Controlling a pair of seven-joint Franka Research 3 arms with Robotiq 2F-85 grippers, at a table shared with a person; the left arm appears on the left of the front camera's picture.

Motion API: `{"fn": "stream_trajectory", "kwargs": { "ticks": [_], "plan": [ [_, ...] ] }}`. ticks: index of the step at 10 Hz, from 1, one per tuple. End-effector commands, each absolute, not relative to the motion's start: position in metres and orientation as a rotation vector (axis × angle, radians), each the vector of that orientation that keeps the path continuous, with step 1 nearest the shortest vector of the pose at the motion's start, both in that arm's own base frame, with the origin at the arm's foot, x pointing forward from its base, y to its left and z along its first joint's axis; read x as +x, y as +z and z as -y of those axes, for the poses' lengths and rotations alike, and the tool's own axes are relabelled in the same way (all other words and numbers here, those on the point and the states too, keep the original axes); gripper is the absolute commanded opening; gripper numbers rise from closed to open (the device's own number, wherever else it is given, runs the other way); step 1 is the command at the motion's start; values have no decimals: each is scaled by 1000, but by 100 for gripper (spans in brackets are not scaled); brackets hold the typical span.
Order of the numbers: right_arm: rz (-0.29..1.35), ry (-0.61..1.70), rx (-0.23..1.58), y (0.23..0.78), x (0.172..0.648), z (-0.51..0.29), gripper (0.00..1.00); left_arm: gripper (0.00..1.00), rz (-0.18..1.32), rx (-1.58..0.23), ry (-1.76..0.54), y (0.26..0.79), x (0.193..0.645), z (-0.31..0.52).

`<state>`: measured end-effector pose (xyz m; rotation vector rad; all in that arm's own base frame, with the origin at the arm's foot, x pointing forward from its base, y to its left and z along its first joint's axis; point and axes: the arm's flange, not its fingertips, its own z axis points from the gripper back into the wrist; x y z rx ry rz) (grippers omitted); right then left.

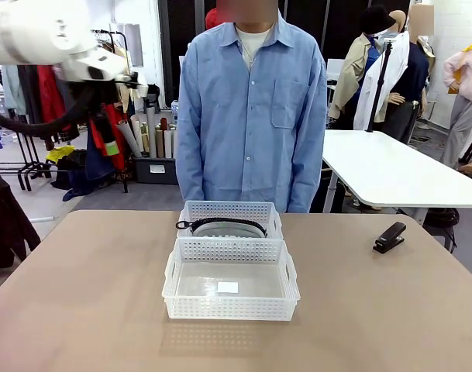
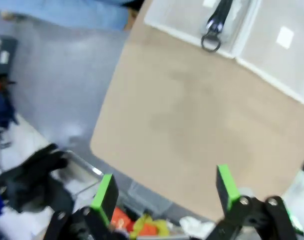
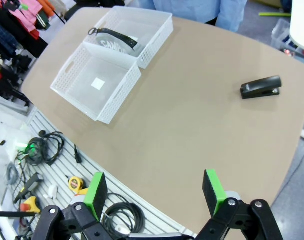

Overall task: Distribute items into two baskets.
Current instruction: Pick up the Stapler that the person points to.

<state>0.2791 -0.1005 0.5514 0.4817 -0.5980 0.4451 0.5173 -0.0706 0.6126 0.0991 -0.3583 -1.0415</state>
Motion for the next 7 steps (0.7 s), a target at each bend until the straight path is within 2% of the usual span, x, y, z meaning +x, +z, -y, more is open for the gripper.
{"fn": "stream_trajectory", "kwargs": {
  "ticks": [1, 4, 5, 7],
  "plan": [
    [606, 450, 494, 552, 279, 100, 100, 100, 473, 63, -926, 607, 466, 42],
    [606, 450, 494, 552, 279, 100, 100, 100, 561, 4, -764, 609, 417, -7],
    [606, 450, 494, 552, 279, 100, 100, 100, 580, -67, -680, 610, 406, -27],
    [606, 450, 494, 552, 279, 100, 100, 100, 553, -144, -582, 590, 391, -55]
  ]
}}
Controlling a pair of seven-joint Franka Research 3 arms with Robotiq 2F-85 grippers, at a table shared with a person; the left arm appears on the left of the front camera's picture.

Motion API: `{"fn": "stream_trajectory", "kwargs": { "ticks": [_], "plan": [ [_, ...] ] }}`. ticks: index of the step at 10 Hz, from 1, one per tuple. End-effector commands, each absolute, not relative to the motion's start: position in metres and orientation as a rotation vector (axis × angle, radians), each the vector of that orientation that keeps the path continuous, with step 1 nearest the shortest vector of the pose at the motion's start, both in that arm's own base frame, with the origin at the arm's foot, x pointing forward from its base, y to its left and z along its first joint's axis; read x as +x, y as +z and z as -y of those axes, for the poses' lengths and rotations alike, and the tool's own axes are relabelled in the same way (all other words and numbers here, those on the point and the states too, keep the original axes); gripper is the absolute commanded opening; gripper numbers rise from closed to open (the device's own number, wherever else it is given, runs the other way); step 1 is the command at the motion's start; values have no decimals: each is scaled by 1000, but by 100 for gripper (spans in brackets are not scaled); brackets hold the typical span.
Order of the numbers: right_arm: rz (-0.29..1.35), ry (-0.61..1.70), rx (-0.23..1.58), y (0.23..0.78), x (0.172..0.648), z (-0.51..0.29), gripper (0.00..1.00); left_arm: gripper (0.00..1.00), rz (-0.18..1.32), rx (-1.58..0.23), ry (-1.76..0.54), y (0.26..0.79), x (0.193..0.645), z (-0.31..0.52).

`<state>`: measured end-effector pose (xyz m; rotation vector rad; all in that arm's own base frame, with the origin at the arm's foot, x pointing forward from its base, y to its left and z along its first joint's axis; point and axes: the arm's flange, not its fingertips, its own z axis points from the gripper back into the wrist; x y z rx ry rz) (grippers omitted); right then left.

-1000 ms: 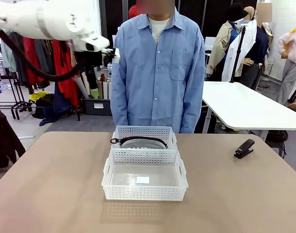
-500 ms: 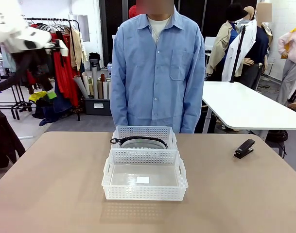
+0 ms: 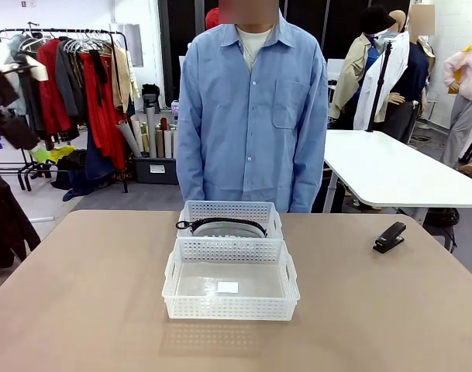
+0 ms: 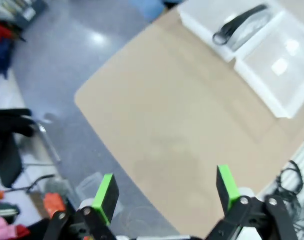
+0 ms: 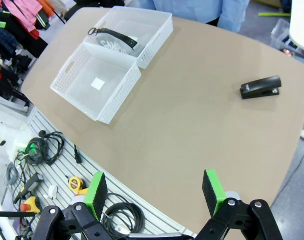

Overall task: Distribute items into two baskets.
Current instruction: Pick up the Stapler that the person points to.

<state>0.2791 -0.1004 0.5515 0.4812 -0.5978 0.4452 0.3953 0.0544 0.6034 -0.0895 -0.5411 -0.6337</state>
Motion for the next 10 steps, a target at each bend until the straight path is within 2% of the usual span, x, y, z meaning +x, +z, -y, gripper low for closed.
{"fn": "stream_trajectory", "kwargs": {
  "ticks": [1, 7, 10],
  "plan": [
    [606, 450, 494, 552, 279, 100, 100, 100, 555, -170, -552, 578, 386, -64],
    [606, 450, 494, 552, 279, 100, 100, 100, 635, -255, -434, 531, 342, -111],
    [606, 450, 494, 552, 279, 100, 100, 100, 737, -229, -515, 525, 337, -114]
  ]
}}
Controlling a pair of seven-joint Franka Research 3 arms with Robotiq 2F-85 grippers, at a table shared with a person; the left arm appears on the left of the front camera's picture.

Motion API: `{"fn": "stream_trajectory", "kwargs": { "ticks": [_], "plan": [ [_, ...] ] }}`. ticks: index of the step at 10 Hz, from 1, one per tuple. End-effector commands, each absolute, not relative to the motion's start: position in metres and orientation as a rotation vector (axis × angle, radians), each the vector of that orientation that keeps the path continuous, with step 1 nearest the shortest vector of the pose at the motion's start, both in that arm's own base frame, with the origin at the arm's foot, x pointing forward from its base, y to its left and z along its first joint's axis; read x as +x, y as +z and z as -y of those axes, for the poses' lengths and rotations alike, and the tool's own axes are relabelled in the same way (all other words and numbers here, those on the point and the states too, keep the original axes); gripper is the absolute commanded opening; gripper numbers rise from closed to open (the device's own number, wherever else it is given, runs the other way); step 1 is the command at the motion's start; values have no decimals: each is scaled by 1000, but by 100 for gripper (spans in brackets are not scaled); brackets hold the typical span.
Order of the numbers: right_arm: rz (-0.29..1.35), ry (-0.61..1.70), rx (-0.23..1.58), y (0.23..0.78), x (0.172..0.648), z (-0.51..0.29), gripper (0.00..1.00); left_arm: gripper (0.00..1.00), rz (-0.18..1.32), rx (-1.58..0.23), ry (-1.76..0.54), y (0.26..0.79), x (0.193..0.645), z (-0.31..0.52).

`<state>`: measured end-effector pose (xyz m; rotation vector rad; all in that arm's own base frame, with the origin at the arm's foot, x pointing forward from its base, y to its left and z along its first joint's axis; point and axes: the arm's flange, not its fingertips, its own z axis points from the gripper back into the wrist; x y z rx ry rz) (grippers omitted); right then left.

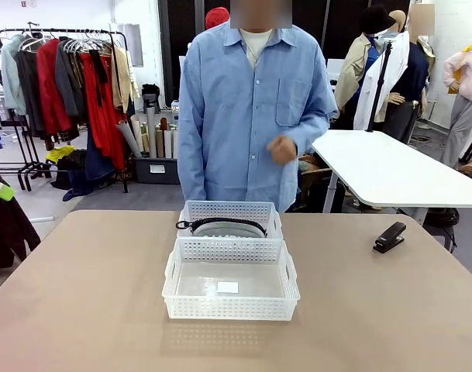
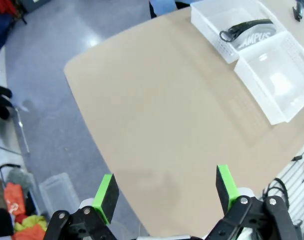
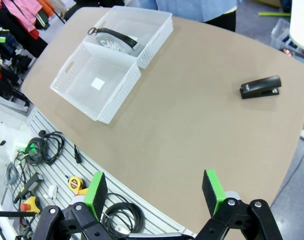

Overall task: Distribute items into two baskets.
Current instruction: Pick up the Stapler that the person points to.

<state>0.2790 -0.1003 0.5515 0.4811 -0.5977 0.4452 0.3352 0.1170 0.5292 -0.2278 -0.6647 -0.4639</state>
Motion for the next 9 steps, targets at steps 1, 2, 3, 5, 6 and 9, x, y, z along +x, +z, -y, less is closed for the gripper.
{"fn": "stream_trajectory", "kwargs": {
  "ticks": [1, 2, 3, 5, 6, 9],
  "plan": [
    [606, 450, 494, 552, 279, 100, 100, 100, 779, -236, -553, 529, 340, -111],
    [606, 450, 494, 552, 279, 100, 100, 100, 804, -255, -588, 534, 345, -109],
    [606, 450, 494, 552, 279, 100, 100, 100, 704, -214, -501, 533, 335, -114],
    [606, 450, 494, 552, 279, 100, 100, 100, 704, -214, -501, 533, 335, -114],
    [606, 450, 494, 552, 279, 100, 100, 100, 704, -214, -501, 533, 335, -114],
    [606, 450, 494, 552, 279, 100, 100, 100, 720, -217, -512, 533, 336, -116]
  ]
}}
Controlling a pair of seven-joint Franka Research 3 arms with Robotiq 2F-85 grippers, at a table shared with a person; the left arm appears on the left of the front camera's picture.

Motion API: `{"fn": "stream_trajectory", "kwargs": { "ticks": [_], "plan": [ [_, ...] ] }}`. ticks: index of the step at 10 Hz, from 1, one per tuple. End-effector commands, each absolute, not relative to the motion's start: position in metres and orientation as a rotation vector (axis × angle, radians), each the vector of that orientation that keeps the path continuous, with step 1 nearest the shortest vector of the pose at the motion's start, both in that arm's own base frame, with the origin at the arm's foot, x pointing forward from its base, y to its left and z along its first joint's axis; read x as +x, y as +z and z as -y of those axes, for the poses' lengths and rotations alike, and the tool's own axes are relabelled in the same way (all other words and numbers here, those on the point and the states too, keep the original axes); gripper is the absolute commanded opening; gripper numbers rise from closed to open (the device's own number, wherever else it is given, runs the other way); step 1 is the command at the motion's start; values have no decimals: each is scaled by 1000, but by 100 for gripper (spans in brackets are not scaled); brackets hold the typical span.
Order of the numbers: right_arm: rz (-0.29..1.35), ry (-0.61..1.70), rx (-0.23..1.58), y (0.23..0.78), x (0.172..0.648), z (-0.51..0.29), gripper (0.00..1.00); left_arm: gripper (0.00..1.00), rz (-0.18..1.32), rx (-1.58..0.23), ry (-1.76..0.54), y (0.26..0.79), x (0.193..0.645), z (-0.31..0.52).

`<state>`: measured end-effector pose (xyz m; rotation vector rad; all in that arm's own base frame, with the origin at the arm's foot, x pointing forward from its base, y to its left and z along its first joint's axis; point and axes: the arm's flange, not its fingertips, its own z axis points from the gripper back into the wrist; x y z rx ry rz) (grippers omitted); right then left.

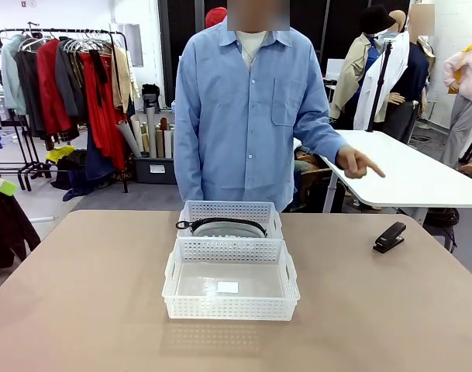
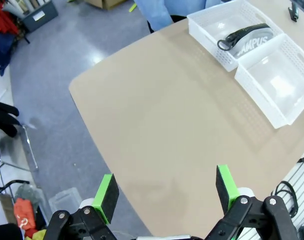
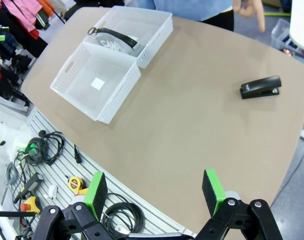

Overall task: Distribute items into two baskets.
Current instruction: Pick up the Stapler that the person points to.

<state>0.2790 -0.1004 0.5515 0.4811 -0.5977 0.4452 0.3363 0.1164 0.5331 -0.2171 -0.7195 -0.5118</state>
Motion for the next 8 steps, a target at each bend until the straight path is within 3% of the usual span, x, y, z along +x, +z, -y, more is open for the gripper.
{"fn": "stream_trajectory", "kwargs": {
  "ticks": [1, 8],
  "plan": [
    [606, 450, 494, 552, 279, 100, 100, 100, 705, -249, -487, 531, 339, -118],
    [606, 450, 494, 552, 279, 100, 100, 100, 675, -376, -483, 528, 352, -118]
  ]
}}
